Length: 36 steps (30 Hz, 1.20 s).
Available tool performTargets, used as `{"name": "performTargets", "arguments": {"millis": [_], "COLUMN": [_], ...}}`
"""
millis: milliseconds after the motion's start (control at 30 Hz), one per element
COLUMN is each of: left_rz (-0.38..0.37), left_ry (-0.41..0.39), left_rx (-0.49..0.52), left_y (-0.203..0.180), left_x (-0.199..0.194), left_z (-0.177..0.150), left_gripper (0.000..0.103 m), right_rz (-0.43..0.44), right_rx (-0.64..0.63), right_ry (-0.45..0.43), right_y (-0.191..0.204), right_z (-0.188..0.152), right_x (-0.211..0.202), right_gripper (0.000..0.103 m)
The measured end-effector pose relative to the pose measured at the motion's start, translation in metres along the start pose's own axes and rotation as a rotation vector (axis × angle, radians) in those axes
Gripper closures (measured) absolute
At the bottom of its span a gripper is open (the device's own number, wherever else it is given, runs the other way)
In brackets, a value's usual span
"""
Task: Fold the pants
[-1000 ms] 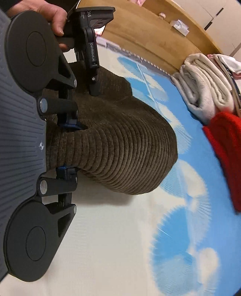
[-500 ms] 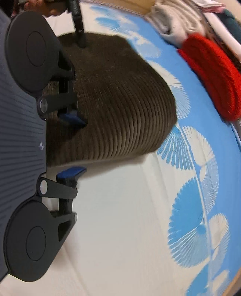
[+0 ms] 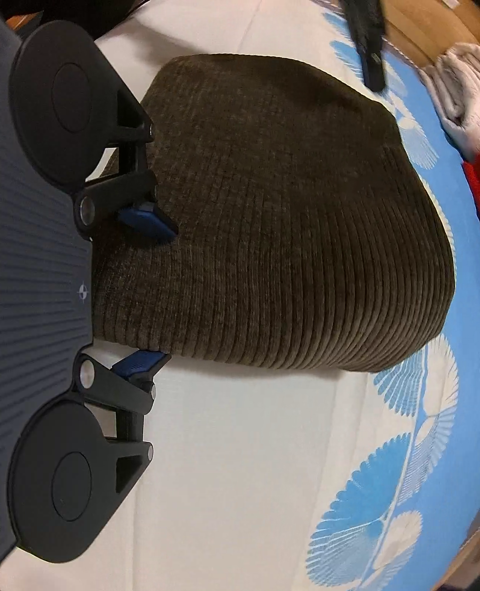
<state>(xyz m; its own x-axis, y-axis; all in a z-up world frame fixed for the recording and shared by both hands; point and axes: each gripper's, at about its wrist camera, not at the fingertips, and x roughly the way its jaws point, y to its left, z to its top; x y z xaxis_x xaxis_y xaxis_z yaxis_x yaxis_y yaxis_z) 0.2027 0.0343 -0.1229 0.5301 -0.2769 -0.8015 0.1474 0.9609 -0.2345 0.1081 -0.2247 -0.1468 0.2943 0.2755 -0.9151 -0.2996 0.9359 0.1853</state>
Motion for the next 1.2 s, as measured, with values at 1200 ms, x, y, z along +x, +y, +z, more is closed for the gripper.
{"name": "performTargets", "arguments": {"millis": [1200], "left_rz": [0.104], "left_ry": [-0.039], "left_rx": [0.032], "left_y": [-0.008], "left_x": [-0.041], "left_z": [-0.012], "left_gripper": [0.086], "right_rz": [-0.293], "right_rx": [0.077], "right_ry": [-0.451], "right_y": [0.002], "right_z": [0.116], "right_x": [0.021], "right_gripper": [0.057]}}
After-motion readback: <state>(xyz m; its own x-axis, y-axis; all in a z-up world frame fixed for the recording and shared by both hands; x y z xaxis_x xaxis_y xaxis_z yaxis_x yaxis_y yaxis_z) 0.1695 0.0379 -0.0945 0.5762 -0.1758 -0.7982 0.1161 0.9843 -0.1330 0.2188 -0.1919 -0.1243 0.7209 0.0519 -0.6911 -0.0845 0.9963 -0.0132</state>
